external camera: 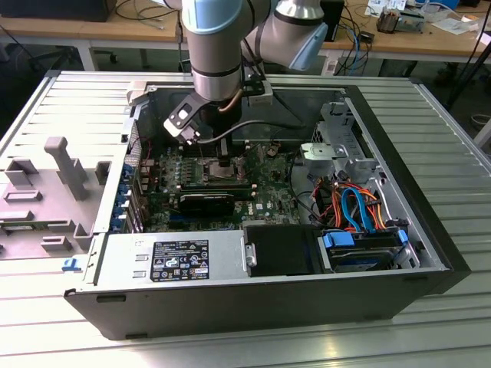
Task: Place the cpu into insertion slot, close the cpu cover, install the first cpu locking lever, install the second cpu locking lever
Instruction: 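Place the cpu into insertion slot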
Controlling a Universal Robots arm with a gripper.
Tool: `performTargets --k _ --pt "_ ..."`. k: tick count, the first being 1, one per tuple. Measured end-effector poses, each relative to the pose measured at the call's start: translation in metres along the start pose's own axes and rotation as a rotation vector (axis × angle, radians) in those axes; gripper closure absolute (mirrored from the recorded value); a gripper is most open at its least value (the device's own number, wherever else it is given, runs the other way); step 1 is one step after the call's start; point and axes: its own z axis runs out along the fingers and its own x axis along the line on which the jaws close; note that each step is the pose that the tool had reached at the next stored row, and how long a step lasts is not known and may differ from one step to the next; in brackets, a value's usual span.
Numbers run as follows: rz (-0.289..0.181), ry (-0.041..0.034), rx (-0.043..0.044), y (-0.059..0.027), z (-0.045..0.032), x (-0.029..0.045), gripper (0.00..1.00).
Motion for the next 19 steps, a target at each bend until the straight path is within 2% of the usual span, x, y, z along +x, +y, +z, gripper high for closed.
performTargets --k 1,3,6,7,13,15,19 --pt "0.001 0.0005 0.0127 0.0051 0.0003 -0.0002 0.89" --pt "0.001 0.0014 0.0325 0.0130 0.0009 -0.0004 0.89" --pt "0.001 -0.0004 0.0522 0.0159 0.0008 0.0001 0.89" --pt "0.001 -0.0016 0.0559 0.0163 0.0002 0.0004 0.89" --pt "0.001 -0.0032 0.0573 0.0181 -0.0120 0.0008 0.89" --pt "0.001 -0.0031 0.0573 0.0189 -0.0204 0.0010 0.89" --pt "0.001 -0.0031 0.0573 0.0194 -0.0275 0.0012 0.89"
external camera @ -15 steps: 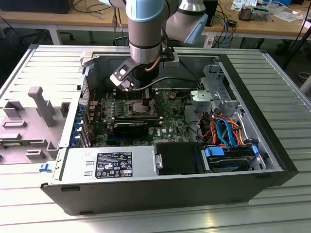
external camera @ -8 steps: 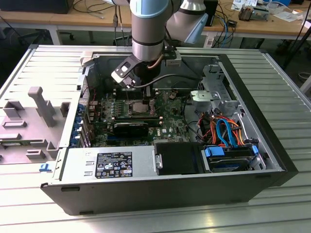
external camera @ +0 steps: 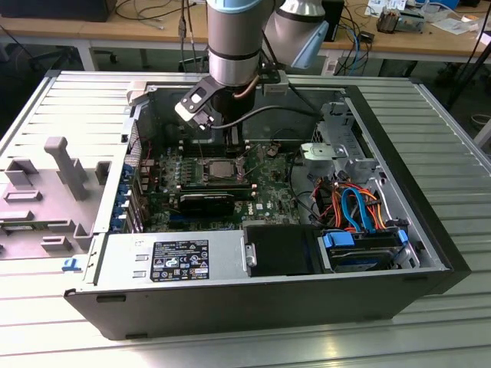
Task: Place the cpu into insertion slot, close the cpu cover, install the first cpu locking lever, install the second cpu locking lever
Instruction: 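Place the cpu into insertion slot, then close the cpu cover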
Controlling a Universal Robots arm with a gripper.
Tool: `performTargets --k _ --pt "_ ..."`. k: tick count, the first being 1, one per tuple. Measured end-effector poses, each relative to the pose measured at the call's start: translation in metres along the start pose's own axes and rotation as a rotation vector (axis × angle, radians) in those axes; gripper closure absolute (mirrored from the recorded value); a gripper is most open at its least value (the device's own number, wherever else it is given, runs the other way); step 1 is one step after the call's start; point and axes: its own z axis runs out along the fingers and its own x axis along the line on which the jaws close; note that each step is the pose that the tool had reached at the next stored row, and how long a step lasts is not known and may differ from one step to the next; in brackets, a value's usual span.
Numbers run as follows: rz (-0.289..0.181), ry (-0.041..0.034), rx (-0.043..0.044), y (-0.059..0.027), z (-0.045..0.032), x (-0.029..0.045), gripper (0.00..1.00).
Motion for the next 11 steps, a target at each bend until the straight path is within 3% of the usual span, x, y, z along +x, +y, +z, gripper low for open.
performTargets --k 1,3,11 --pt "0.000 0.0000 0.0000 0.0005 -0.0133 0.0002 0.89" --pt "0.000 -0.0001 0.0001 0.0006 -0.0244 0.0005 0.89" --pt "0.000 -0.0002 0.0001 0.0008 -0.0254 -0.0036 0.89"
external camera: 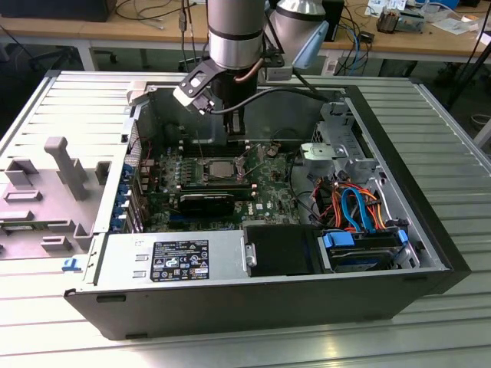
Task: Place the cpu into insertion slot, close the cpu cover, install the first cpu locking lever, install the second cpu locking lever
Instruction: 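Close the cpu cover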
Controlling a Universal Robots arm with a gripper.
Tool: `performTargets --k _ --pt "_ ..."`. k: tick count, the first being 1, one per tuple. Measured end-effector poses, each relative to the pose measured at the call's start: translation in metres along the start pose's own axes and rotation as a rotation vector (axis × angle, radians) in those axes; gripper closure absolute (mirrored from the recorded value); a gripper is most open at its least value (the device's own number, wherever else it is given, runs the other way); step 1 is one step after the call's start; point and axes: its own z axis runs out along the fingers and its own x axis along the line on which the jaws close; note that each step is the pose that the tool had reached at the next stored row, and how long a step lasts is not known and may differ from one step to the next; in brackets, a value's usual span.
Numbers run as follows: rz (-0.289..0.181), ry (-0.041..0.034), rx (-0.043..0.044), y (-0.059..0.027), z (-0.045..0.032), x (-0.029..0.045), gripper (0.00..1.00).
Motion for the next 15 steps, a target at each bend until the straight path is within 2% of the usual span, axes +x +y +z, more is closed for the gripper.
performTargets --k 3,9,11,15 --pt "0.000 0.0003 0.0015 0.0061 0.0000 -0.0051 0.89" --pt "0.000 0.0006 0.0095 0.0359 0.0003 -0.0083 0.89" --pt "-0.004 0.0008 0.0145 0.0520 0.0006 -0.0091 0.89" --pt "-0.028 0.0011 0.0189 0.0670 0.0037 -0.0097 0.89"
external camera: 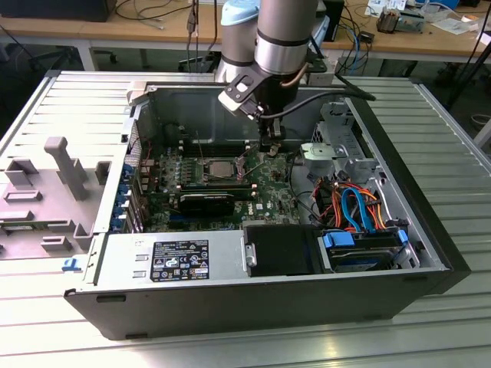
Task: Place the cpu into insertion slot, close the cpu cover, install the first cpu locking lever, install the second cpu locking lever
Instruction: 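Close the cpu cover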
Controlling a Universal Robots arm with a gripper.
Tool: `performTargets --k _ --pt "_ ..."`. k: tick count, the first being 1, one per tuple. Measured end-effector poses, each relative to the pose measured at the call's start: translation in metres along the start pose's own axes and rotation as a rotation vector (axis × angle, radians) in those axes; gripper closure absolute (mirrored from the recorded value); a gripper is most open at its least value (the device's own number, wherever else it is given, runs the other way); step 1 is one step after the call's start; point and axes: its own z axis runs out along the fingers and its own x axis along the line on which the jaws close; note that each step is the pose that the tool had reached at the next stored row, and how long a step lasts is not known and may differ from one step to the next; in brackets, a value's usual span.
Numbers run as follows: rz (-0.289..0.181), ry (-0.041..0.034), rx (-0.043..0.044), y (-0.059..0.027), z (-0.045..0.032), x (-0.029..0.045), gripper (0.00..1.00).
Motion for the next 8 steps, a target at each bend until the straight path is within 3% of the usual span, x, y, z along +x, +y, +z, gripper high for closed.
performTargets --k 3,8 --pt "-0.008 0.0001 0.0026 0.0059 0.0042 0.0005 0.89" --pt "-0.011 0.0012 0.0041 0.0135 0.0048 0.0050 0.89"
